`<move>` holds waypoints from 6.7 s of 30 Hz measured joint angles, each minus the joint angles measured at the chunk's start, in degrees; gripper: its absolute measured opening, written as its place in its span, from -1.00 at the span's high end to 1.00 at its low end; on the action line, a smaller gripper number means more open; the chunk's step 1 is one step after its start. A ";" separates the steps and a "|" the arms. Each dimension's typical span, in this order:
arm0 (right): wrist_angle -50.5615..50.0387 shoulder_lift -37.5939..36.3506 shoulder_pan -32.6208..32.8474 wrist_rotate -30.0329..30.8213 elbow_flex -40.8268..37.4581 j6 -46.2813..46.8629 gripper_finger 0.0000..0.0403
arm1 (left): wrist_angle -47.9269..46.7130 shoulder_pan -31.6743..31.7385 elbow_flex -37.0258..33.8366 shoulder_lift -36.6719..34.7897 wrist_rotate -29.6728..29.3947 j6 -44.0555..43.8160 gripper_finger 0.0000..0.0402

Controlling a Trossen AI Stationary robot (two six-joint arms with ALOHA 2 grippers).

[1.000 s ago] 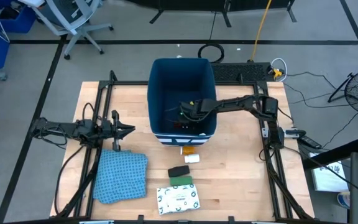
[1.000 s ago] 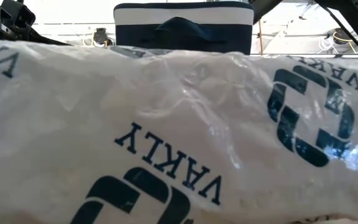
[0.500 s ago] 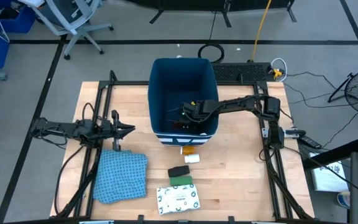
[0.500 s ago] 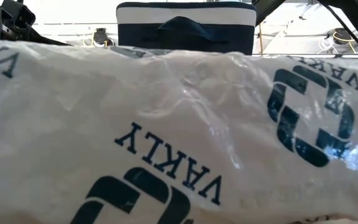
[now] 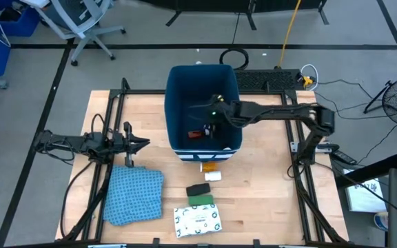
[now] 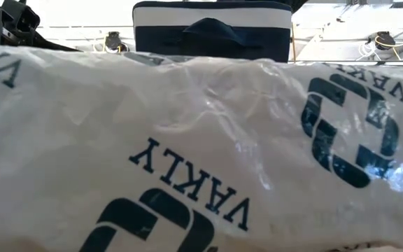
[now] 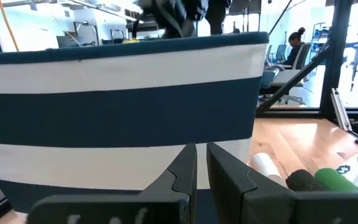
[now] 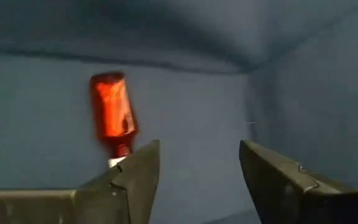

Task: Pick & place medical supplies in basket/bin
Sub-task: Put the mailer bag into the blue bin

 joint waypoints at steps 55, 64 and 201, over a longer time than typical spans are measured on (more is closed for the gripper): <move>49.90 -76.87 25.14 -11.91 -72.55 16.30 1.00 | 0.69 -0.01 -0.11 0.00 0.39 1.31 0.79; 56.12 -80.81 25.14 -9.99 -78.36 17.79 1.00 | 0.64 -0.01 -0.11 0.00 0.34 -0.85 0.79; 56.59 -80.40 25.22 -1.27 -78.64 16.20 1.00 | -31.79 -35.20 65.16 90.90 -9.94 -0.83 0.99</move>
